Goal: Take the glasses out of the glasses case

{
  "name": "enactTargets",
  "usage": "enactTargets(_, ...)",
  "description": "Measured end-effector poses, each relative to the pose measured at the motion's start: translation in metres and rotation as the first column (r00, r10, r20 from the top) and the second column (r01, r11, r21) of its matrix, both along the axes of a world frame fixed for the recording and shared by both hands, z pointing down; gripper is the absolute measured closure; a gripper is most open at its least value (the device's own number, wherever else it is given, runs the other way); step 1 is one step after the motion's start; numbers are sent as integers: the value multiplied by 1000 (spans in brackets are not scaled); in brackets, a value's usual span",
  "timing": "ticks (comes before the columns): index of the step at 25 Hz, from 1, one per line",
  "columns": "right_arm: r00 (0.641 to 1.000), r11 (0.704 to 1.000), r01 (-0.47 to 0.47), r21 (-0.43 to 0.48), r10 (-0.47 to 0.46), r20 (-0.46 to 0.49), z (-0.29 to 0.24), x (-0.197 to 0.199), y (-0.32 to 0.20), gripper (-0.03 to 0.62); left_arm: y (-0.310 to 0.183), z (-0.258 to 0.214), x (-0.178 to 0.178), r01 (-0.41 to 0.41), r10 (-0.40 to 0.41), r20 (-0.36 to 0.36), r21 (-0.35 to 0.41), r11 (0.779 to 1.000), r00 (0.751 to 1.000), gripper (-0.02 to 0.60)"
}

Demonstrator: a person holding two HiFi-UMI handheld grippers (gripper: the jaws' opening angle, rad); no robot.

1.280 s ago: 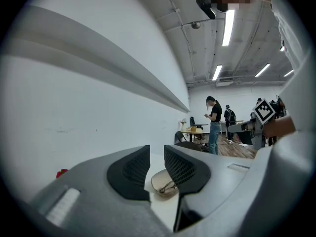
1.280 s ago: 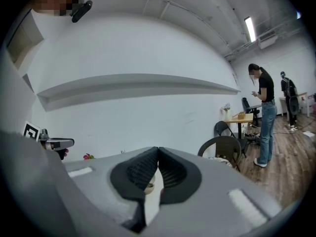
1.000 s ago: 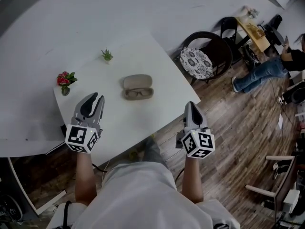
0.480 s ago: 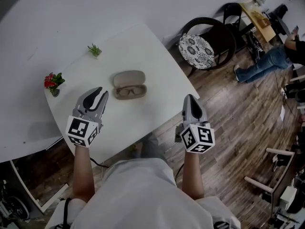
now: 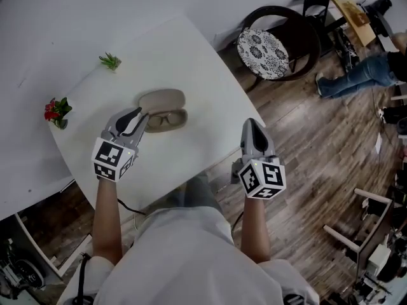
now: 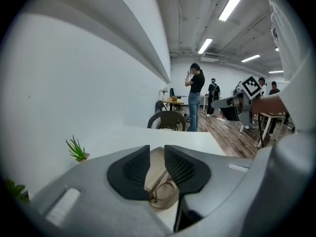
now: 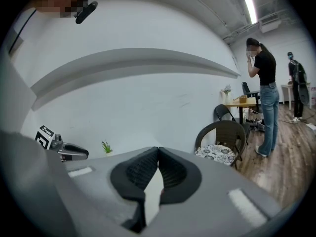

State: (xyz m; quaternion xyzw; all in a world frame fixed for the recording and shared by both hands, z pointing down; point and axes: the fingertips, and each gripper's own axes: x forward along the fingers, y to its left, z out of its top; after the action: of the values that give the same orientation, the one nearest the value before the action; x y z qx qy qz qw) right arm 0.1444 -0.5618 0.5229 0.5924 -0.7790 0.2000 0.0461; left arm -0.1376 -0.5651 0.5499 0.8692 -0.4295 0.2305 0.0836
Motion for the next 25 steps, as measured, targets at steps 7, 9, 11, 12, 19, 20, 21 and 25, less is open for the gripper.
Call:
enactTargets(7,1000,999,-12,-49,12,-3,24,14,-19,591,-8,60,21,-160,181,162,-134,978,970,491)
enactTargets(9,1000,998,-13,-59,12,-4,30,17,-24,591,-10,75,23,-185,217,203,-163,969,955,491)
enactTargets(11,1000,998,-14,-69,13,-5,34,19,-29,591,-12,88,23,-198,242,227,-198,960,943,491)
enactTargets(12,1000,997,-13,-73,12,-6,36,20,-31,591,-13,94,24,-203,252,234,-215,955,939,491)
enactTargets(19,1000,995,4,-103,-4,-3,50,20,-44,591,-16,125,30,-237,325,267,-314,919,907,491)
enactTargets(20,1000,994,6,-106,-7,-2,52,20,-46,591,-16,130,31,-241,335,276,-325,915,901,490)
enactTargets(21,1000,994,8,-109,-8,-2,54,20,-48,591,-17,134,31,-243,343,285,-333,911,895,491)
enactTargets(25,1000,993,6,-121,-7,-8,60,24,-50,591,-20,142,35,-247,351,281,-346,905,893,492)
